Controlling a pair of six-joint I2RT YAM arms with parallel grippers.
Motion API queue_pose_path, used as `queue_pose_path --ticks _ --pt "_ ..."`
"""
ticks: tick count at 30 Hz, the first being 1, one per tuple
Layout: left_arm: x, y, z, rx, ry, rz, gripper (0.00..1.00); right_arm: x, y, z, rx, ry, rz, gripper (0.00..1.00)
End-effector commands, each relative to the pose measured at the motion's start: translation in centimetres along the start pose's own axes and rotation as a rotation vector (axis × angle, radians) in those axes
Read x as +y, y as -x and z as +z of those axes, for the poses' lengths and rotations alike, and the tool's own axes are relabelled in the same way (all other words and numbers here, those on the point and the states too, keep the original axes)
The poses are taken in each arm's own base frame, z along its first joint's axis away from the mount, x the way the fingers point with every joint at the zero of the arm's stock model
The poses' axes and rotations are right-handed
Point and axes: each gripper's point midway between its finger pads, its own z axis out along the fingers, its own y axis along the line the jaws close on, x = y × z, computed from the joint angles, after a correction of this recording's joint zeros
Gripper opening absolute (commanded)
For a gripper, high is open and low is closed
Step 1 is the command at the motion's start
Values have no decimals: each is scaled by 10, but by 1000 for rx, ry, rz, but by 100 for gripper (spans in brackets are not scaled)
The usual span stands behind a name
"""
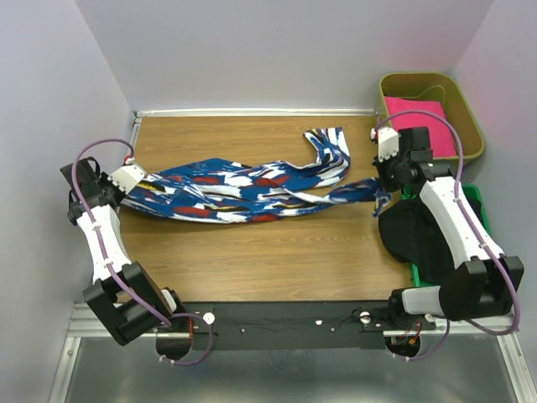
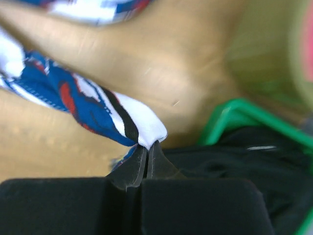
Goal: Fold and stack the mixed laundry pile
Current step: Flatten out the trousers at the center of the board.
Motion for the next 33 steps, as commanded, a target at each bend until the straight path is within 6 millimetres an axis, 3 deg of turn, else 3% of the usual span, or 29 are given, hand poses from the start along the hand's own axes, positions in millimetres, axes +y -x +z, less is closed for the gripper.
queue_pose_path --ticks 1,3,4,5,7,8,9,11,14,15,18,19,21,22,27,33 --pt "-7 1 8 0 -45 79 0 40 -45 30 186 232 10 1" --pt "4 11 12 -21 -37 30 0 41 -50 52 245 249 46 12" --pt "3 13 22 -19 -61 4 0 30 -36 57 227 206 49 18" --pt "3 18 26 -22 -74 -30 0 21 -23 63 203 173 54 38" --pt "11 25 34 -18 -94 -62 0 11 -8 69 191 135 68 55" --pt "13 25 36 -15 -96 -76 0 4 9 63 156 116 65 69" --pt "16 26 36 -12 -92 -84 0 2 13 60 147 113 55 72" --pt "15 24 40 0 -95 -89 0 5 16 49 127 129 29 73" --pt "7 19 46 9 -106 -93 0 32 -5 39 146 226 -13 70" --pt "4 18 47 10 -110 -94 0 47 -28 42 194 260 -28 70" --pt "-4 15 51 19 -125 -109 0 79 -51 44 230 306 -95 68" --pt "-6 14 53 23 -132 -110 0 89 -69 47 272 316 -111 68" --pt "-6 12 53 36 -129 -117 0 106 -75 52 284 321 -166 68" --pt "-3 13 54 38 -125 -116 0 107 -88 56 316 301 -185 70" --pt "2 13 53 45 -112 -114 0 107 -103 80 326 211 -256 74" --pt "4 12 53 47 -103 -111 0 85 -123 101 351 14 -325 70"
